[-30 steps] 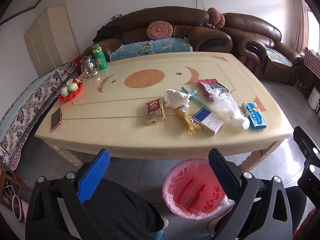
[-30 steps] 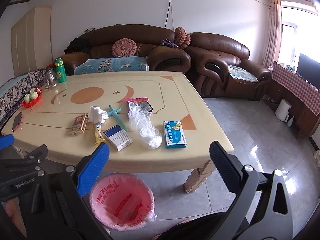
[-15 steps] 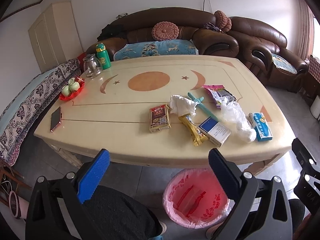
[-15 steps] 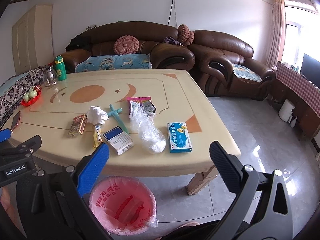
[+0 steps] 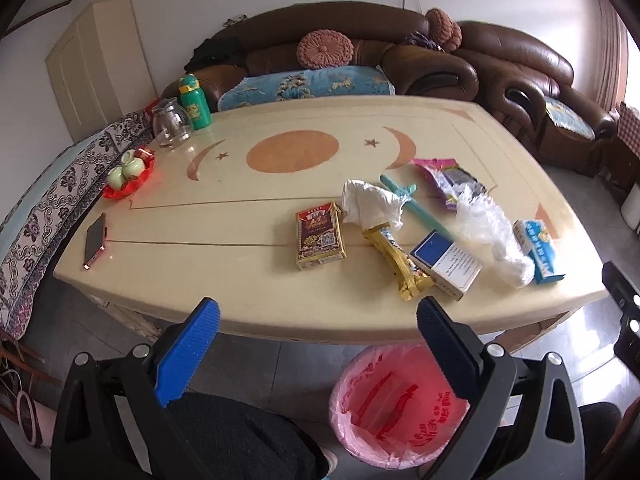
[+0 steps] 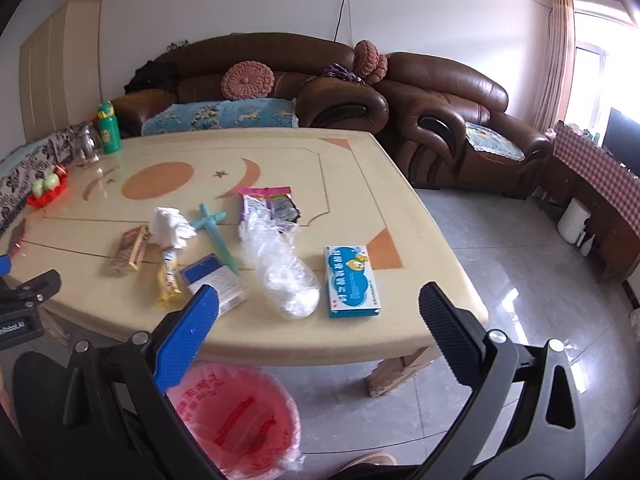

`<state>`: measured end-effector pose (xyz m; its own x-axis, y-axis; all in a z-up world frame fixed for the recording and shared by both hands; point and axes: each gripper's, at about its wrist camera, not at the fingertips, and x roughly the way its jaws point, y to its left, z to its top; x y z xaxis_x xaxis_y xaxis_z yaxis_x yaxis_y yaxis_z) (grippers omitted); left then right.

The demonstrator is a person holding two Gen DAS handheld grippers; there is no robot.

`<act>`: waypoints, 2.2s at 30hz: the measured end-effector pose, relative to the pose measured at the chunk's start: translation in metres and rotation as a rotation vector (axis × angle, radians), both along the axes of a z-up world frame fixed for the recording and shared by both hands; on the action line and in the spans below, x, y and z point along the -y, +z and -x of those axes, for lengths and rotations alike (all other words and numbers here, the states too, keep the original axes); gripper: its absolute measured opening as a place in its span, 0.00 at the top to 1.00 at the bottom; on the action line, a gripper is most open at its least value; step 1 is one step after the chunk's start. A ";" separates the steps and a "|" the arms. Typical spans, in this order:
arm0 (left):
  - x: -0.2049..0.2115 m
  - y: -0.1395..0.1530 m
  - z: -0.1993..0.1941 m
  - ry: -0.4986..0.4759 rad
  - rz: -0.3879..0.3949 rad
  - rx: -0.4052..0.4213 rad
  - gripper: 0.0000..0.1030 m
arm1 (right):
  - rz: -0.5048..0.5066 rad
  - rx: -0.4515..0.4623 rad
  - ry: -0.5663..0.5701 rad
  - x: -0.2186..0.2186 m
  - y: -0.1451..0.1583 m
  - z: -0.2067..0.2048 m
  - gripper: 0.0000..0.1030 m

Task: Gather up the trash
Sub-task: 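Reach the left tool to the red playing-card box while the right tool reaches the blue medicine box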

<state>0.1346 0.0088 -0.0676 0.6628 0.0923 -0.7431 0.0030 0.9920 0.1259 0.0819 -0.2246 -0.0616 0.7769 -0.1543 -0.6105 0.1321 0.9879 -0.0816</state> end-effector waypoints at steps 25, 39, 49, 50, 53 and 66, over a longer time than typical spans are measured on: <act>-0.024 -0.084 -0.144 -0.022 -0.005 -0.120 0.06 | -0.017 -0.109 0.023 0.052 -0.091 -0.099 0.05; -0.039 -0.126 -0.189 0.005 0.039 -0.223 0.06 | -0.009 -0.187 0.013 0.072 -0.121 -0.127 0.05; -0.042 -0.143 -0.200 -0.007 0.067 -0.258 0.06 | 0.010 -0.192 0.007 0.084 -0.124 -0.131 0.05; -0.042 -0.143 -0.200 -0.009 0.067 -0.256 0.06 | 0.005 -0.201 0.008 0.085 -0.126 -0.131 0.05; -0.043 -0.143 -0.202 -0.011 0.077 -0.259 0.06 | 0.014 -0.216 0.006 0.084 -0.131 -0.135 0.05; -0.046 -0.146 -0.206 -0.014 0.112 -0.255 0.07 | -0.085 -0.251 0.020 0.094 -0.143 -0.144 0.08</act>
<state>0.3404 0.0545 -0.2140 0.4538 -0.0081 -0.8911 0.0343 0.9994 0.0084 0.2258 -0.3185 -0.2048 0.6015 -0.0803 -0.7949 0.0986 0.9948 -0.0259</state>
